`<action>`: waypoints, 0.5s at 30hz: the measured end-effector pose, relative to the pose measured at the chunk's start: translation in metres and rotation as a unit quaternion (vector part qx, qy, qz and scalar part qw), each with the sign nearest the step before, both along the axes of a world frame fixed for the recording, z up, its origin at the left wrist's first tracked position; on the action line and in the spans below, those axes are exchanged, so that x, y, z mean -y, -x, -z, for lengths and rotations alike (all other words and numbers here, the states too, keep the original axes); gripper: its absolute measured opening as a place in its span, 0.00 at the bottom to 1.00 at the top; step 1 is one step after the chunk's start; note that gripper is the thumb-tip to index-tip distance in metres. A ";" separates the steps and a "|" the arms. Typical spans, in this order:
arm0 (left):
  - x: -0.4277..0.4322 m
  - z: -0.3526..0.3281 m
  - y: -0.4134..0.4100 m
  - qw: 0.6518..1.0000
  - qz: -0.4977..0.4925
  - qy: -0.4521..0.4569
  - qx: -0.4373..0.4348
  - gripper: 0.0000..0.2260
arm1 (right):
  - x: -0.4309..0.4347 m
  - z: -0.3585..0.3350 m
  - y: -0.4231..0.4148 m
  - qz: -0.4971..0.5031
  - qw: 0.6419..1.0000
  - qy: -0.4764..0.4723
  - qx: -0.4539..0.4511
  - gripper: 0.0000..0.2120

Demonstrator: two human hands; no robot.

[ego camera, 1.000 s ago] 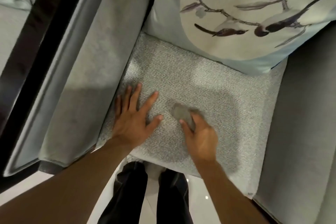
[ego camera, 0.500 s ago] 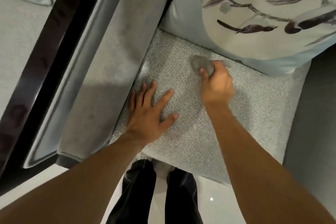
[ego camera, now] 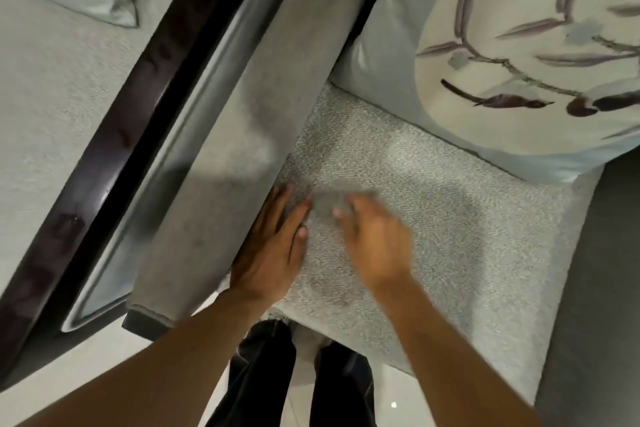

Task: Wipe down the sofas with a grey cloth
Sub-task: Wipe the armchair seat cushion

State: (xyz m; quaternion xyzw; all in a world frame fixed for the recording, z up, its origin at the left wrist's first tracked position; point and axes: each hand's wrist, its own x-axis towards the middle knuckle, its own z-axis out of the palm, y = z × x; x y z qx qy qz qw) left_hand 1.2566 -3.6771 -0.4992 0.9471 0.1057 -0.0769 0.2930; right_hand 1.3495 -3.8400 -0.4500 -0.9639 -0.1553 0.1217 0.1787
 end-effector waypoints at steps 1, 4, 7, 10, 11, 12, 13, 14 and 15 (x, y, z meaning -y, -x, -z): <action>0.001 0.000 0.000 1.000 -0.004 -0.005 -0.011 0.23 | -0.015 0.003 -0.024 0.029 0.999 0.005 0.013 0.06; 0.003 -0.002 -0.001 0.999 -0.009 -0.010 -0.040 0.23 | -0.043 0.011 -0.068 0.121 0.993 -0.007 -0.007 0.09; 0.002 -0.005 -0.004 0.997 -0.010 0.006 -0.071 0.24 | -0.037 0.009 -0.036 0.095 0.994 -0.038 -0.028 0.10; 0.003 -0.009 -0.010 0.994 -0.018 0.005 -0.109 0.27 | -0.012 -0.008 0.010 0.050 0.996 -0.032 -0.062 0.11; 0.004 -0.011 -0.012 0.993 -0.019 0.005 -0.117 0.28 | -0.007 -0.011 0.013 0.047 0.996 -0.024 -0.068 0.12; 0.004 -0.013 -0.013 0.992 -0.019 0.007 -0.123 0.28 | -0.005 -0.012 0.006 0.045 0.997 -0.011 -0.064 0.12; 0.004 -0.014 -0.014 0.991 -0.018 0.008 -0.129 0.28 | -0.009 -0.012 -0.008 0.051 0.997 0.000 -0.056 0.12; 0.005 -0.015 -0.015 0.991 -0.017 0.006 -0.133 0.29 | -0.015 -0.009 -0.029 0.070 0.997 0.004 -0.044 0.10; 0.005 -0.015 -0.016 0.990 -0.014 0.001 -0.139 0.29 | -0.023 -0.004 -0.054 0.096 0.995 0.005 -0.029 0.10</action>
